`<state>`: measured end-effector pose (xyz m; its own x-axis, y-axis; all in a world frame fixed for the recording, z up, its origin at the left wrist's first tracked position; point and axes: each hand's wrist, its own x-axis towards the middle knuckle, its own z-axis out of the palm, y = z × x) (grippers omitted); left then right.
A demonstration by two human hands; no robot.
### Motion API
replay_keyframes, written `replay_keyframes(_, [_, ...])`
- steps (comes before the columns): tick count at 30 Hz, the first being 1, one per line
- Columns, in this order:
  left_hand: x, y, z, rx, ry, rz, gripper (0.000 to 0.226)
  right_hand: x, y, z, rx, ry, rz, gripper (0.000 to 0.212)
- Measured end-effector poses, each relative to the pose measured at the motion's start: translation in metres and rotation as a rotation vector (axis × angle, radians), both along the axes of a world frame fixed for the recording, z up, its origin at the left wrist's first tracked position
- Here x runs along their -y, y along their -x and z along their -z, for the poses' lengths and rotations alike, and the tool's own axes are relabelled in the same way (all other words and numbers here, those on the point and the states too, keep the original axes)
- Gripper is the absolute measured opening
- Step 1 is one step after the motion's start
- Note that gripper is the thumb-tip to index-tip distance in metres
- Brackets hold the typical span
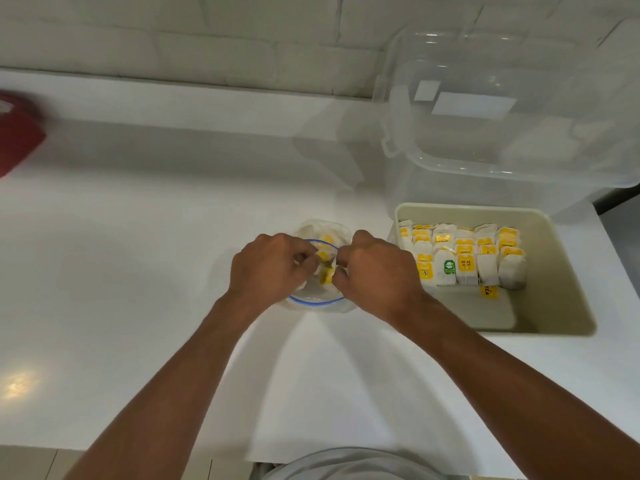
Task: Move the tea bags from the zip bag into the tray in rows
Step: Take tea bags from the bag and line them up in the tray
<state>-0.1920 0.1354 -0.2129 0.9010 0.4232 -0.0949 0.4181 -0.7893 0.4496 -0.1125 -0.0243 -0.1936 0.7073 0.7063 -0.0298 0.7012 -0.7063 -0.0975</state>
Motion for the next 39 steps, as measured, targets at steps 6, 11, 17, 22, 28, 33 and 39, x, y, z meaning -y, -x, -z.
replay_keyframes(6, [-0.006,0.01,-0.035,0.106,0.86,-0.134,0.007,0.02,-0.012,-0.03,-0.753,-0.503,0.198,0.01])
replay_keyframes(11, [-0.002,0.009,-0.045,0.112,0.986,-0.108,0.01,0.032,-0.008,-0.037,-1.189,-0.686,0.266,0.018])
replay_keyframes(17, [0.008,0.002,-0.049,0.132,1.032,-0.075,0.008,0.035,-0.009,-0.035,-1.45,-0.866,0.423,0.025])
replay_keyframes(22, [0.015,-0.001,-0.056,0.199,1.037,-0.047,0.013,0.035,-0.006,-0.036,-1.51,-0.946,0.433,0.018])
replay_keyframes(28, [0.007,-0.008,-0.059,0.128,0.951,-0.142,0.01,0.041,-0.018,-0.031,-0.886,-0.708,0.24,0.008])
replay_keyframes(33, [0.001,-0.01,-0.069,0.065,1.009,-0.065,0.009,0.053,-0.032,-0.042,-0.734,-0.658,0.143,0.004])
replay_keyframes(39, [0.011,-0.016,-0.079,0.134,0.941,0.043,0.007,0.068,-0.046,-0.053,-0.888,-0.724,0.188,0.005])
